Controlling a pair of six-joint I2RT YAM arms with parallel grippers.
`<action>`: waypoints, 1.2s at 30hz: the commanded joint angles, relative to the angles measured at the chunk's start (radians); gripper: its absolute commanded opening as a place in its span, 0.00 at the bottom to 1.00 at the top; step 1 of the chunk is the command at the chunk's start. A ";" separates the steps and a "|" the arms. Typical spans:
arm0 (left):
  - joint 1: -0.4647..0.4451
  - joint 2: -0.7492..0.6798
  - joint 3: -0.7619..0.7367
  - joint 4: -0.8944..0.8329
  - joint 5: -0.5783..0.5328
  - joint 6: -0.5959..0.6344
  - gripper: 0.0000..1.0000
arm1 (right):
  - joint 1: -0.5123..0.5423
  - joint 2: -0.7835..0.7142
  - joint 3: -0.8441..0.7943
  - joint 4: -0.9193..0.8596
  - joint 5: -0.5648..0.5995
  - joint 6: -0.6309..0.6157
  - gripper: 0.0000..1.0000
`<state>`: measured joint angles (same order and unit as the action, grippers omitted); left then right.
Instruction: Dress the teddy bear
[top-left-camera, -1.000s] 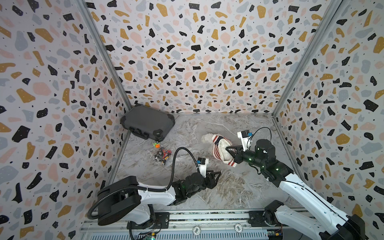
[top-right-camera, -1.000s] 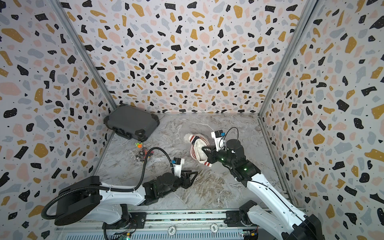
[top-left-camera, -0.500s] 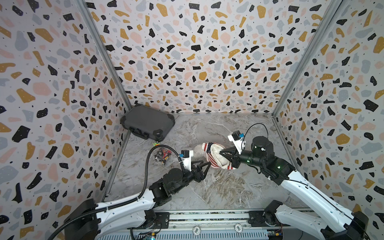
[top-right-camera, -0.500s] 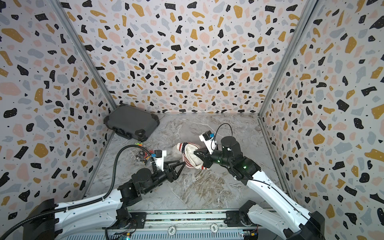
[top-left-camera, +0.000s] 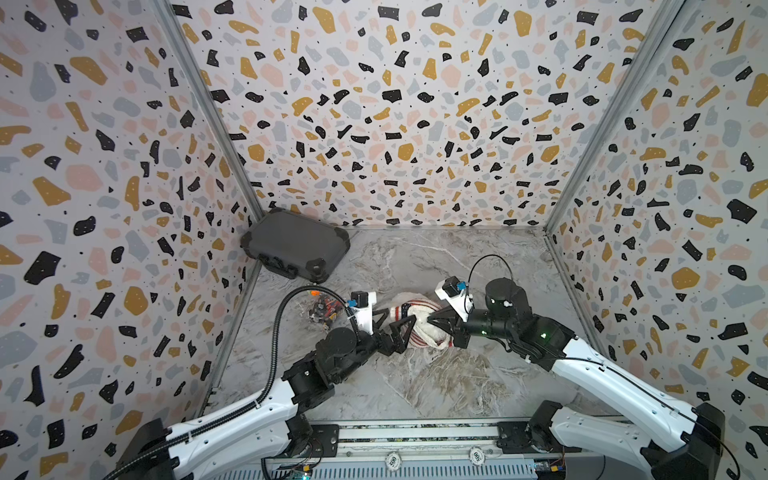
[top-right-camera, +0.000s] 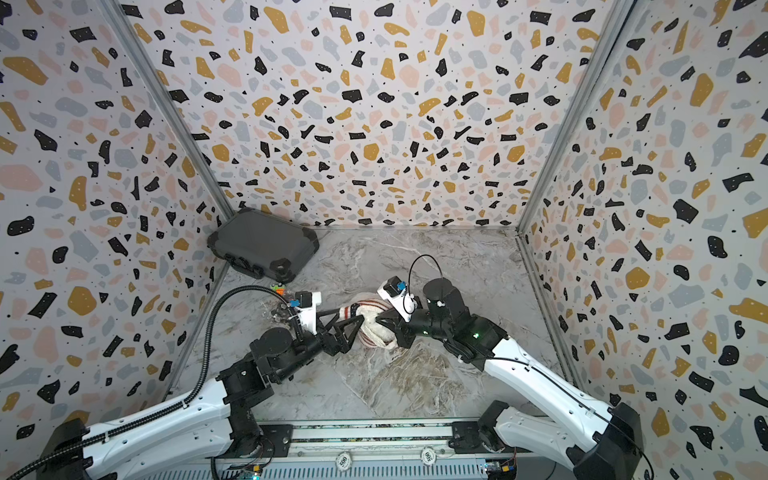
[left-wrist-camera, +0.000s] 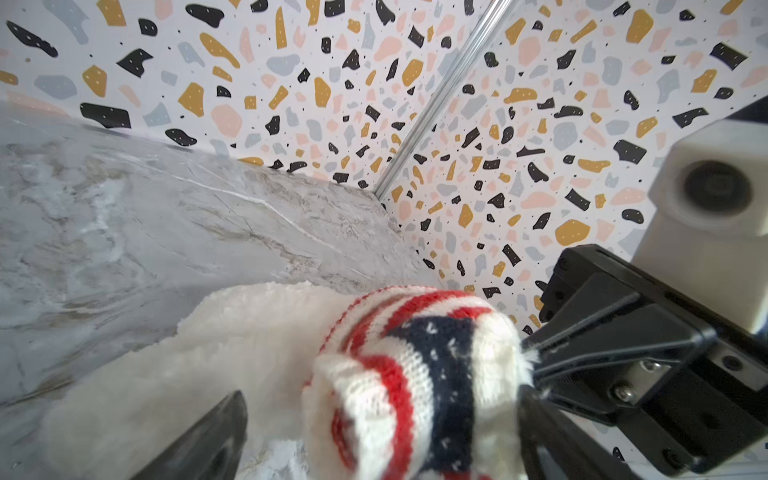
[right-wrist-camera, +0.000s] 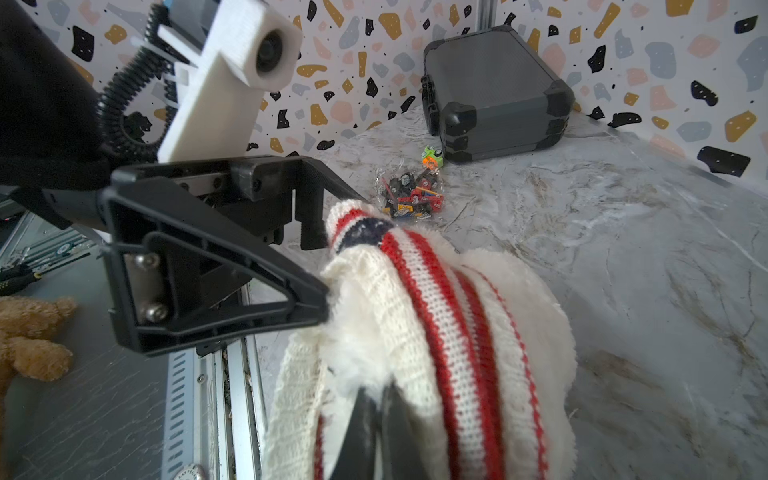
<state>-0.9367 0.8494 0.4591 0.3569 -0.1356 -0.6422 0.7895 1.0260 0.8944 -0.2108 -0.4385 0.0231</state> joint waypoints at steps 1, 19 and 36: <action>0.008 0.030 0.054 0.044 0.022 0.018 0.98 | 0.028 -0.005 0.028 -0.007 0.057 -0.072 0.00; 0.008 0.079 0.059 0.080 0.100 0.022 0.11 | 0.050 0.009 0.054 -0.058 0.082 -0.182 0.00; 0.007 0.030 0.048 0.093 0.109 0.031 0.53 | 0.137 -0.009 0.115 -0.042 0.224 -0.188 0.00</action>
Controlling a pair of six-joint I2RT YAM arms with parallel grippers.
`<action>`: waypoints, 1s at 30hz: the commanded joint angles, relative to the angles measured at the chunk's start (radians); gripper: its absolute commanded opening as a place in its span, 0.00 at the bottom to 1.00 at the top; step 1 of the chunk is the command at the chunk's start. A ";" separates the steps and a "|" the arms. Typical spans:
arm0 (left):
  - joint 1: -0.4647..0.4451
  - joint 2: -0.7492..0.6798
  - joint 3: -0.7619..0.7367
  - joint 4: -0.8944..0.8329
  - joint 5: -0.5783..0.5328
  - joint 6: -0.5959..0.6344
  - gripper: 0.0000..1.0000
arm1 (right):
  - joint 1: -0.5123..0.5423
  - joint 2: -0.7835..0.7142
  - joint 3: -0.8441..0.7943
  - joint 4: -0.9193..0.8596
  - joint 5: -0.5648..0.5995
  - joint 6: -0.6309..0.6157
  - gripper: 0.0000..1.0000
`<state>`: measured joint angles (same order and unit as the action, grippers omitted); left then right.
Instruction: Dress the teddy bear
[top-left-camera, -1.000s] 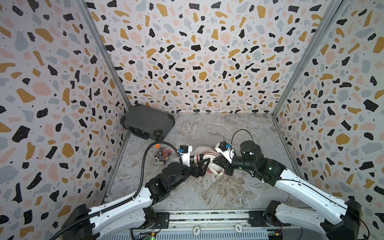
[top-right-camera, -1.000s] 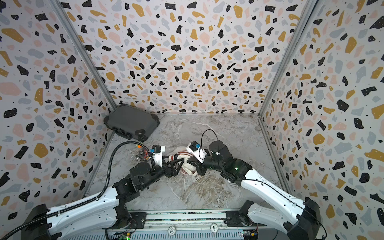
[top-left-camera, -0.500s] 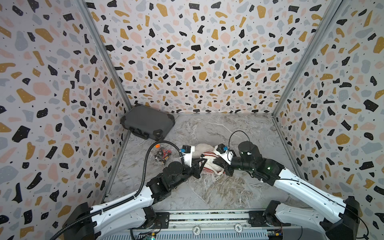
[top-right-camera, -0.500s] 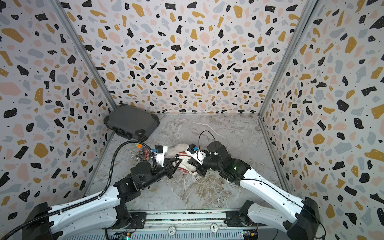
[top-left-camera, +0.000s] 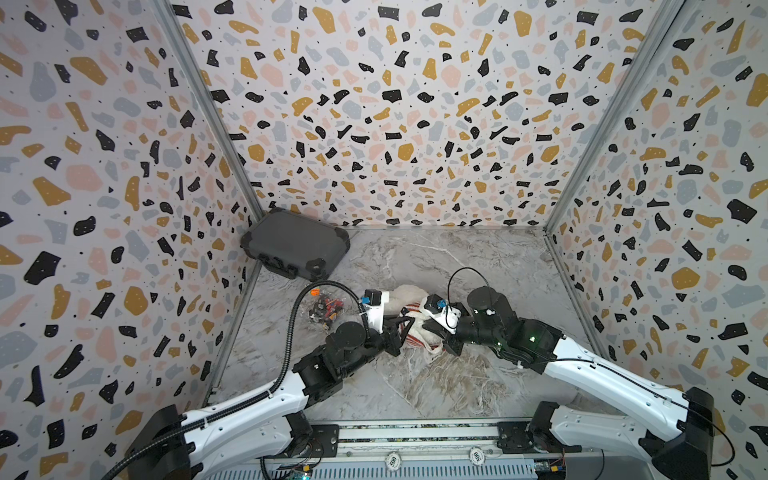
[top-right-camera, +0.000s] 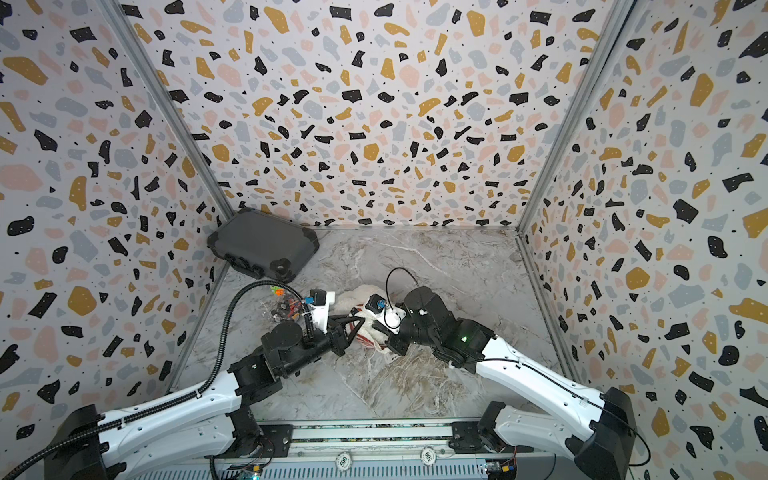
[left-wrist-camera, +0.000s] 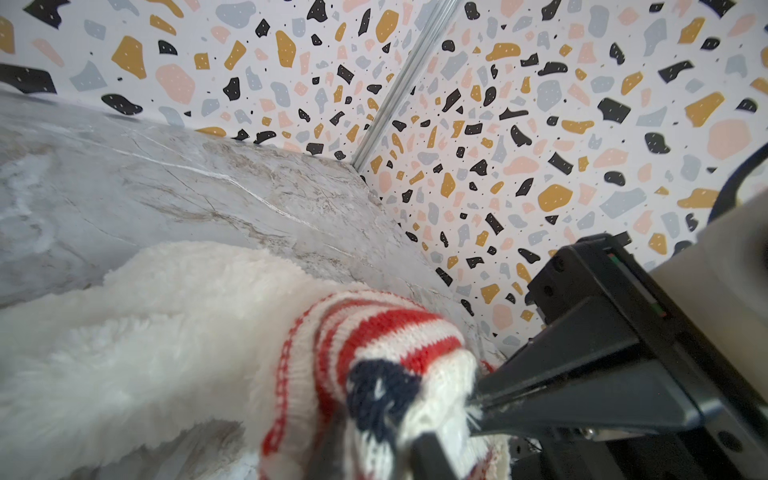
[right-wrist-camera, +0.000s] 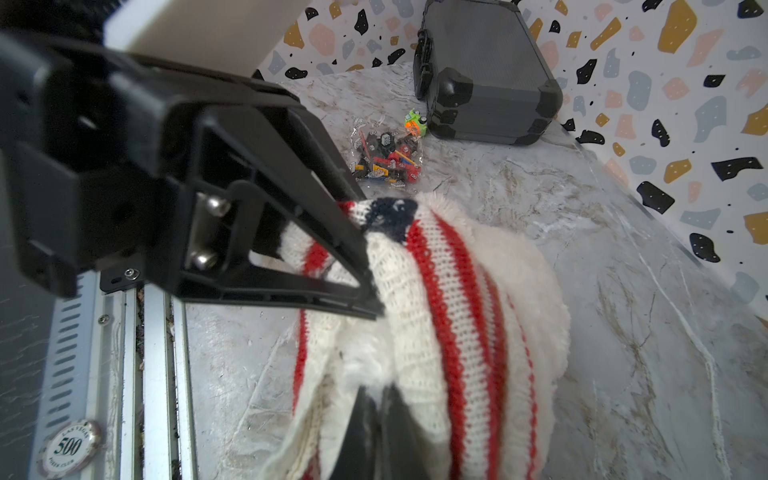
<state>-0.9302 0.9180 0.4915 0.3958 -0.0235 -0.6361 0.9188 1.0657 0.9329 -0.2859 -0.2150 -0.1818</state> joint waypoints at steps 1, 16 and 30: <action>0.001 -0.059 0.013 0.048 -0.008 0.031 0.58 | -0.007 -0.054 0.087 0.031 -0.013 0.031 0.00; 0.003 -0.260 -0.110 0.103 -0.014 -0.040 0.52 | -0.267 -0.075 0.156 0.045 -0.350 0.197 0.00; 0.004 -0.029 -0.079 0.328 0.002 -0.109 0.40 | -0.262 -0.078 0.134 0.091 -0.394 0.226 0.00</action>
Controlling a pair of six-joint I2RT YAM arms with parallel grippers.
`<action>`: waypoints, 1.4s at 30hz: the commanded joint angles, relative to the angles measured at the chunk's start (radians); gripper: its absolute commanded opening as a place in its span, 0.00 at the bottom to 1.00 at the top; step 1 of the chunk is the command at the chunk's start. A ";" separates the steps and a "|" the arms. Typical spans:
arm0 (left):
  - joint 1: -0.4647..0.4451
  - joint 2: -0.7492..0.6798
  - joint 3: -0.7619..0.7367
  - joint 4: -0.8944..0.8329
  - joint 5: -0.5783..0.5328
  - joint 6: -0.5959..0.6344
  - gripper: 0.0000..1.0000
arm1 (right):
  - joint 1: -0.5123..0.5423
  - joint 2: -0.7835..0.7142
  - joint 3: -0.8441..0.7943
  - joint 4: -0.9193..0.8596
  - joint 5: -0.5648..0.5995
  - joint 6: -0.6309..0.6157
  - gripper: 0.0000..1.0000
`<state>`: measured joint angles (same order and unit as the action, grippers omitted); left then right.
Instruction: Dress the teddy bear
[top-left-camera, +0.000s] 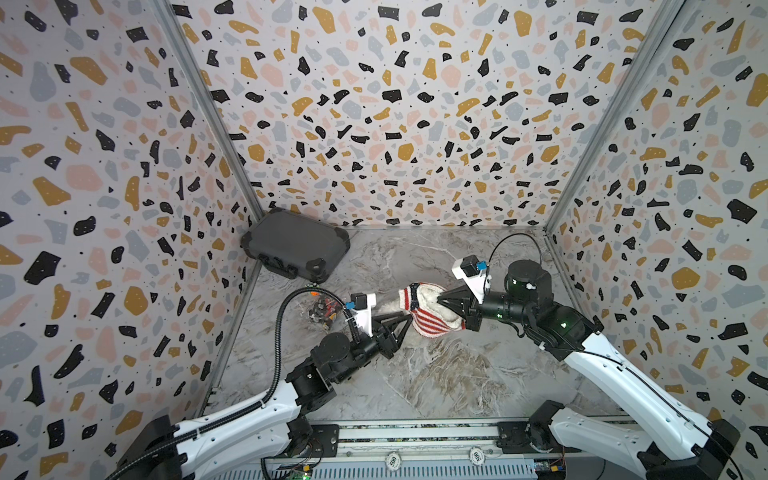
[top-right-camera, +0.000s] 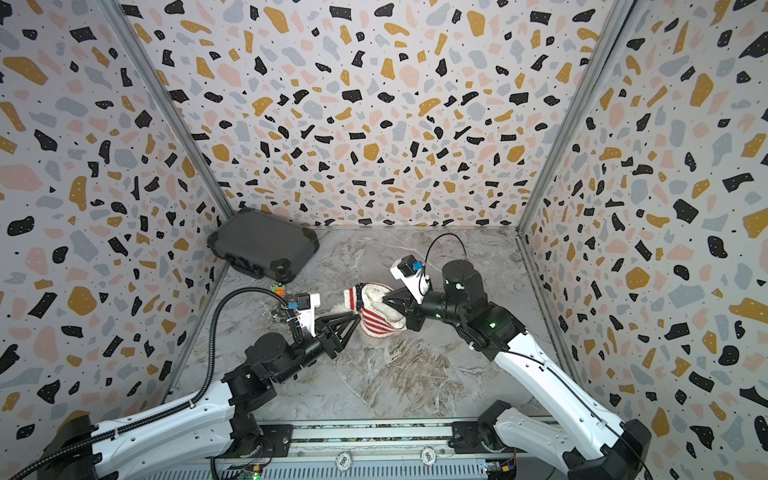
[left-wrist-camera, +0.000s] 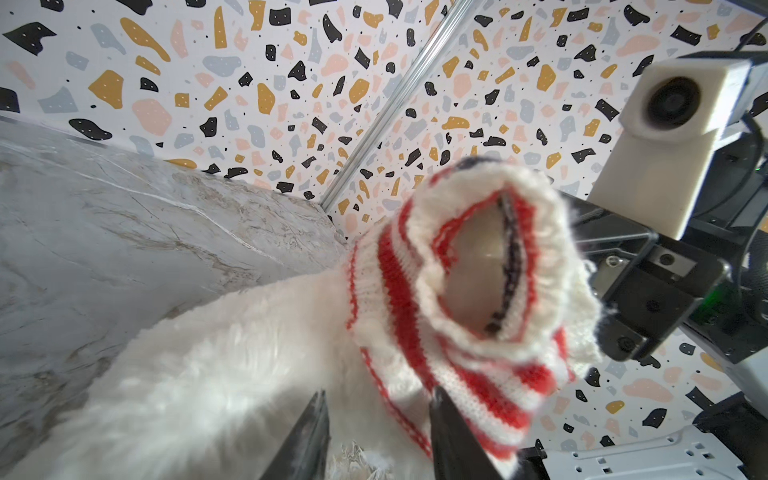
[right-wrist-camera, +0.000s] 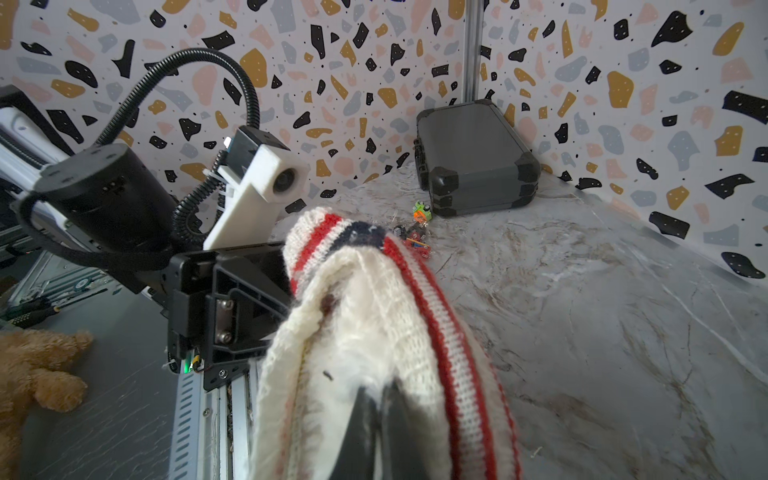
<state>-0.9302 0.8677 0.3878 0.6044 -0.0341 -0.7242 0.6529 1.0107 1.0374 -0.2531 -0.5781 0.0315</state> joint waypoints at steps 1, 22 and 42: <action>0.004 0.031 0.027 0.134 0.018 -0.024 0.40 | 0.004 -0.024 0.025 0.061 -0.031 0.013 0.00; 0.004 0.100 0.058 0.163 0.010 -0.053 0.01 | 0.002 -0.040 -0.027 0.103 -0.029 0.022 0.00; 0.004 0.279 0.037 -0.026 -0.147 -0.075 0.00 | 0.042 -0.113 -0.112 0.232 0.124 0.129 0.00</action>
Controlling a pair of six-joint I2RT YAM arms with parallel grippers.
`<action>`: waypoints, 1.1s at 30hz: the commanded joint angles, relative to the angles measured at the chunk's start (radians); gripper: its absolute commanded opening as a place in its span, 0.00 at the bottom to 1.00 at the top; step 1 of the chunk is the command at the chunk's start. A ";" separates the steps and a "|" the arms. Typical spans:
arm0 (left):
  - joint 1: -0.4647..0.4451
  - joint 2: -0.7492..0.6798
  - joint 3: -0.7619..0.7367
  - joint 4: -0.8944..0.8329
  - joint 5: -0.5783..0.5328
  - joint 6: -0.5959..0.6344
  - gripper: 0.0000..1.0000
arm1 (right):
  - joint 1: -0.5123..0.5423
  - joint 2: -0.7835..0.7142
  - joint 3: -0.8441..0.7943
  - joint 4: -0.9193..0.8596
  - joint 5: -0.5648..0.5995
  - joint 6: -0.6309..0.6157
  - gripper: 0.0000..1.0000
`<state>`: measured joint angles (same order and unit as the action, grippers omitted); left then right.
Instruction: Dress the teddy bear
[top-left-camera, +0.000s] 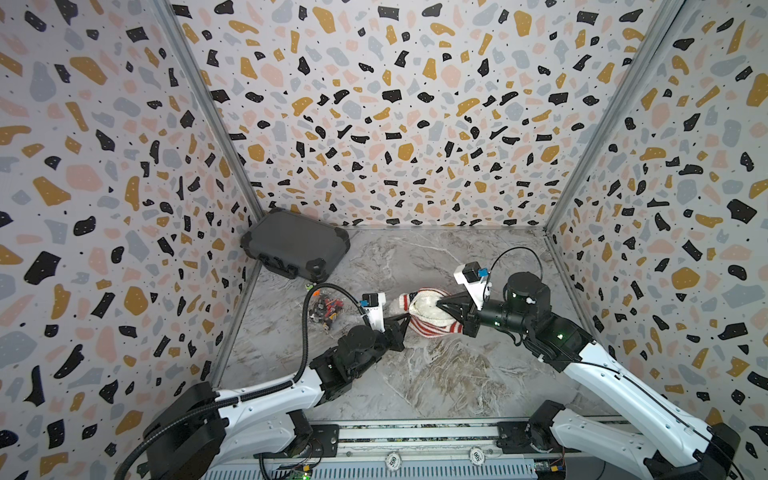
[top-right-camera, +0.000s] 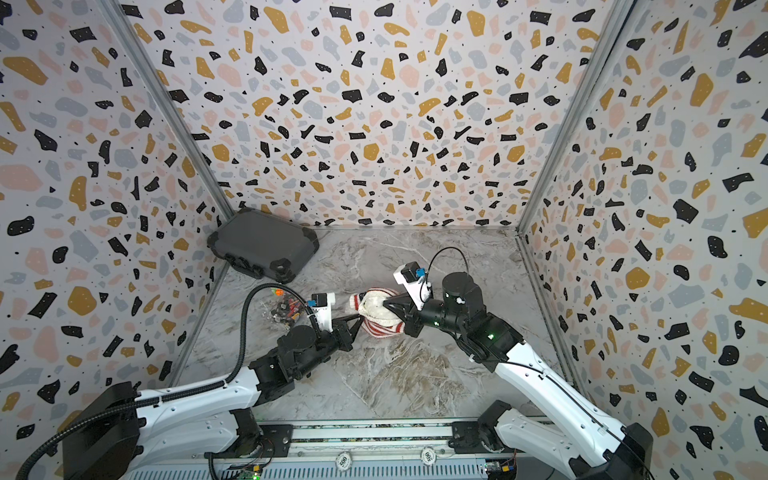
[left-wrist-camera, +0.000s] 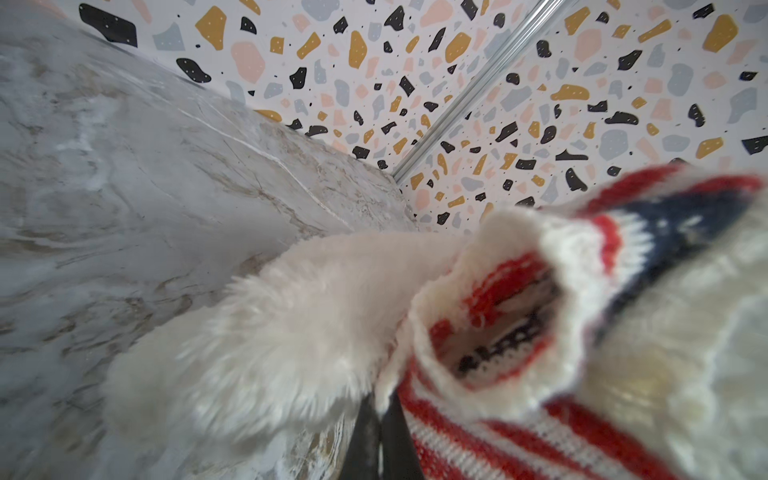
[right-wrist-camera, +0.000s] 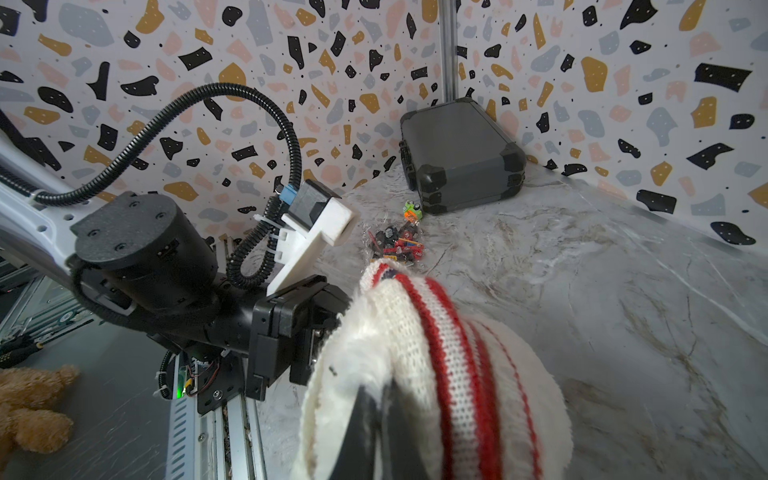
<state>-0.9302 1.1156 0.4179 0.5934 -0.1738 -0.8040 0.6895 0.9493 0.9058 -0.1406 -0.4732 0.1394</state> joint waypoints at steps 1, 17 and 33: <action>0.004 0.043 0.004 -0.015 -0.006 0.004 0.00 | 0.006 -0.053 0.018 0.120 0.019 0.021 0.00; -0.025 -0.131 -0.028 0.112 0.035 0.073 0.58 | 0.012 -0.059 -0.078 0.165 0.244 0.273 0.00; -0.158 0.058 -0.046 0.251 -0.030 0.063 0.62 | -0.058 -0.157 -0.363 0.327 0.466 0.759 0.00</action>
<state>-1.0771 1.0996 0.3645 0.7071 -0.2230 -0.7410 0.6498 0.8467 0.5552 0.1318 -0.0601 0.7879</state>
